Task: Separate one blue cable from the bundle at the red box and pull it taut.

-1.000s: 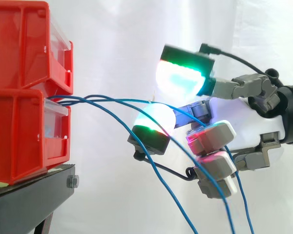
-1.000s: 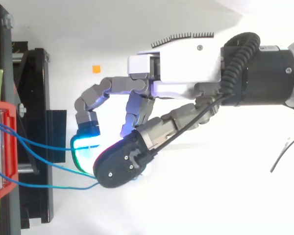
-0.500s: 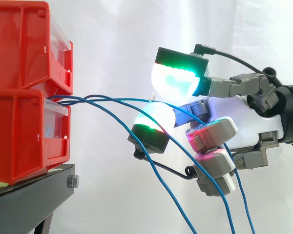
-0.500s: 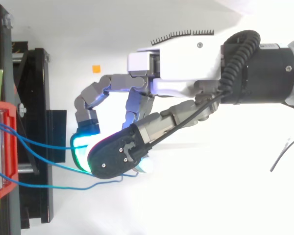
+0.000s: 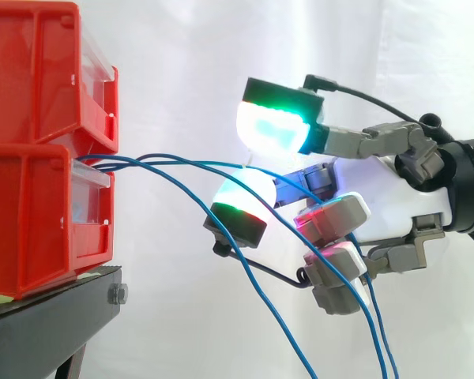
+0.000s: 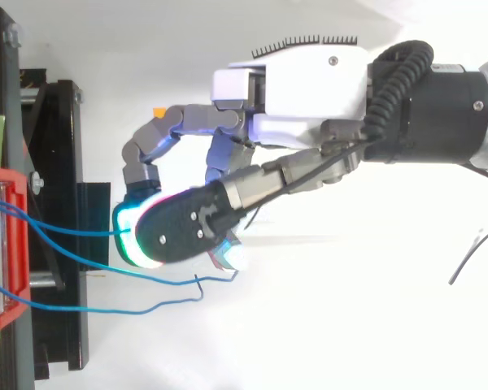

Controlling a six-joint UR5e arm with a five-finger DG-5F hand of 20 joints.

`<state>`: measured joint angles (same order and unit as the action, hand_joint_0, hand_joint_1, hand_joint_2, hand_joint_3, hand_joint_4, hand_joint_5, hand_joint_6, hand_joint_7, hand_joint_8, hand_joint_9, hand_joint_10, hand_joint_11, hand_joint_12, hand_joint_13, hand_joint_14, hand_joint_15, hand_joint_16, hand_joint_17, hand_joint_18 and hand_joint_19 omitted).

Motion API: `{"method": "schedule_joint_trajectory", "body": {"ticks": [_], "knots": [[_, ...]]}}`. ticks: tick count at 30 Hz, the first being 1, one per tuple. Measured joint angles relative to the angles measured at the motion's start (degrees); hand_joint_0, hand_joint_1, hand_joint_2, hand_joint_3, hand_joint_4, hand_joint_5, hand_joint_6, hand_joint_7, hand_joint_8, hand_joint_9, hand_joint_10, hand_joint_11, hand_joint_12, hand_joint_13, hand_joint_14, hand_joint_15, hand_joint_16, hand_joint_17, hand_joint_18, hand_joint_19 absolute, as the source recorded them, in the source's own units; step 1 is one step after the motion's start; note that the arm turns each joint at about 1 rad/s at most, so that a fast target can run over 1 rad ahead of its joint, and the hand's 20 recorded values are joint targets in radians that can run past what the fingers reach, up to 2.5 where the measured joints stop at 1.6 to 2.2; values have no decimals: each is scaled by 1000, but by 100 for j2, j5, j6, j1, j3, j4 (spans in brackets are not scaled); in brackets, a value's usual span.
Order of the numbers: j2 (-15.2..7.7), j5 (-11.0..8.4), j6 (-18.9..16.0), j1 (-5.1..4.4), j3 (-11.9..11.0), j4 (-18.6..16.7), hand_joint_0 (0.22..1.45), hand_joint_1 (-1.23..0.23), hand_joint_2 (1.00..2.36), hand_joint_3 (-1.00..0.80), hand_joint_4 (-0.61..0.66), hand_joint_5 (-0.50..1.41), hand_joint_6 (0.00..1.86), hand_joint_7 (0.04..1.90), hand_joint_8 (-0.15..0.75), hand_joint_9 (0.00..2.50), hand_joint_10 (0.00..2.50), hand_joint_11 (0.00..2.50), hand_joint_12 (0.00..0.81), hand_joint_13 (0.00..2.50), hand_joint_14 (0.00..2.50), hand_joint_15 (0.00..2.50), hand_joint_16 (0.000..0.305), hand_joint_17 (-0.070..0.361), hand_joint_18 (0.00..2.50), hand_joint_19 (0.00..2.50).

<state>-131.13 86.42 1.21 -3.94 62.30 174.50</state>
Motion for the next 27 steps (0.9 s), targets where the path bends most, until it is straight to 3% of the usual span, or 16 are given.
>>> {"method": "schedule_joint_trajectory", "body": {"ticks": [7,15,22,27], "knots": [[0,-81,10,-15,1,-35,608,-532,1015,-155,128,-138,731,1067,343,1324,25,1070,432,1258,25,758,63,142,1089,805],[0,-89,11,-23,1,-39,602,-697,1014,-76,151,-179,821,1021,353,1289,24,1152,442,1250,26,759,66,149,1117,781],[0,-90,11,-23,1,-38,622,-751,1016,-114,114,-188,852,990,337,1263,25,1207,420,1222,25,769,61,138,1083,800],[0,-95,11,-28,3,-33,594,-724,1011,-343,99,-188,858,1034,311,1256,28,1243,397,1202,28,785,55,124,1029,840]]}}
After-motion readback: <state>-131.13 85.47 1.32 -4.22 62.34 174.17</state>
